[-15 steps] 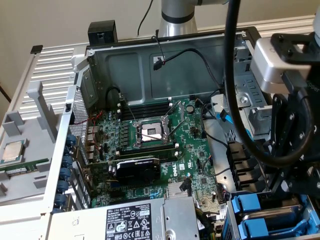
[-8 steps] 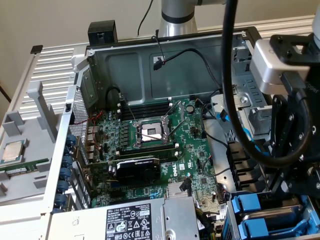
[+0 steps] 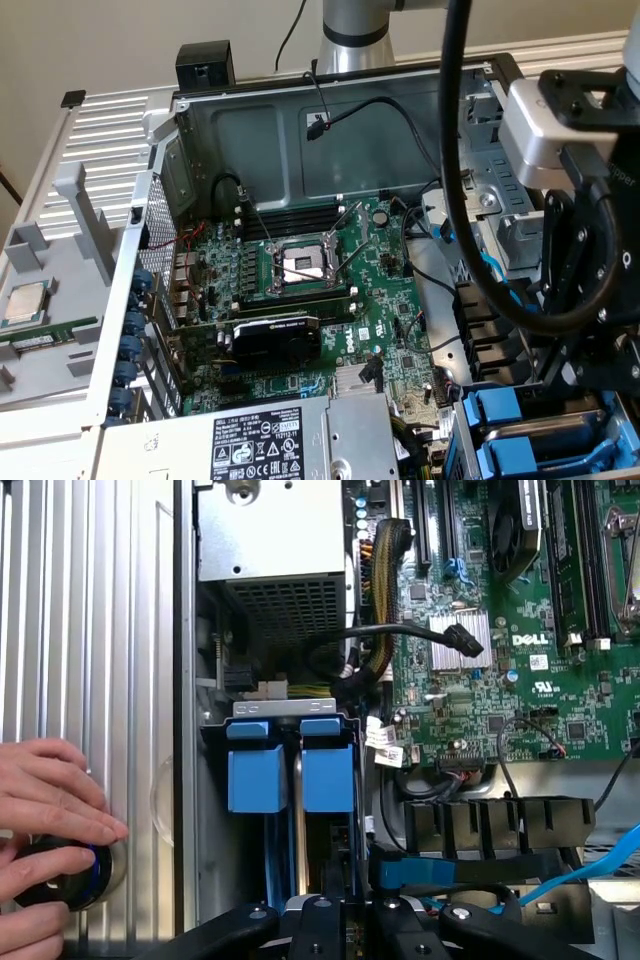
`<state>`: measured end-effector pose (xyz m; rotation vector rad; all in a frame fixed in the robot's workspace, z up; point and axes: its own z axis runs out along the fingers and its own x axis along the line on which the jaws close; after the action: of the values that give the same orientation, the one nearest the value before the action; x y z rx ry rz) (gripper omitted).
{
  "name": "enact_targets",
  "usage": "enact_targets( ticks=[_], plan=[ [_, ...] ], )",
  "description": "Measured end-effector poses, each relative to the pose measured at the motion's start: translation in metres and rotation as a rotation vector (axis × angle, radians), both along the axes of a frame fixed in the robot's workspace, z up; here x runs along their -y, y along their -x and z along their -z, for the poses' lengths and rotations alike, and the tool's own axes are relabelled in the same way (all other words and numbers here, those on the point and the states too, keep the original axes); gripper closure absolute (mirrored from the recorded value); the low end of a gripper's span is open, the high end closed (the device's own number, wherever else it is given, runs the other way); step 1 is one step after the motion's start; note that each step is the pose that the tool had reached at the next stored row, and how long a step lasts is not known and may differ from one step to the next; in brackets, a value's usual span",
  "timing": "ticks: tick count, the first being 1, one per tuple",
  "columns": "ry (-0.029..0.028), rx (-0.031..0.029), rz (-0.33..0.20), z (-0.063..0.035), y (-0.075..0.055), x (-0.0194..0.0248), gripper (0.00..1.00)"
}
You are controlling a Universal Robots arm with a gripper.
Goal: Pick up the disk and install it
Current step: 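Insert the first disk wire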
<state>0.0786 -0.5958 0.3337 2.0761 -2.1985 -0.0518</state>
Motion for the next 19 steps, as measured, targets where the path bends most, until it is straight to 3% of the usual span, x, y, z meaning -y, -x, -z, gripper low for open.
enact_targets(
  ticks=[19],
  plan=[
    [0.0007,0.0021,0.009,0.0019,0.0004,-0.0001,0.83]
  ],
)
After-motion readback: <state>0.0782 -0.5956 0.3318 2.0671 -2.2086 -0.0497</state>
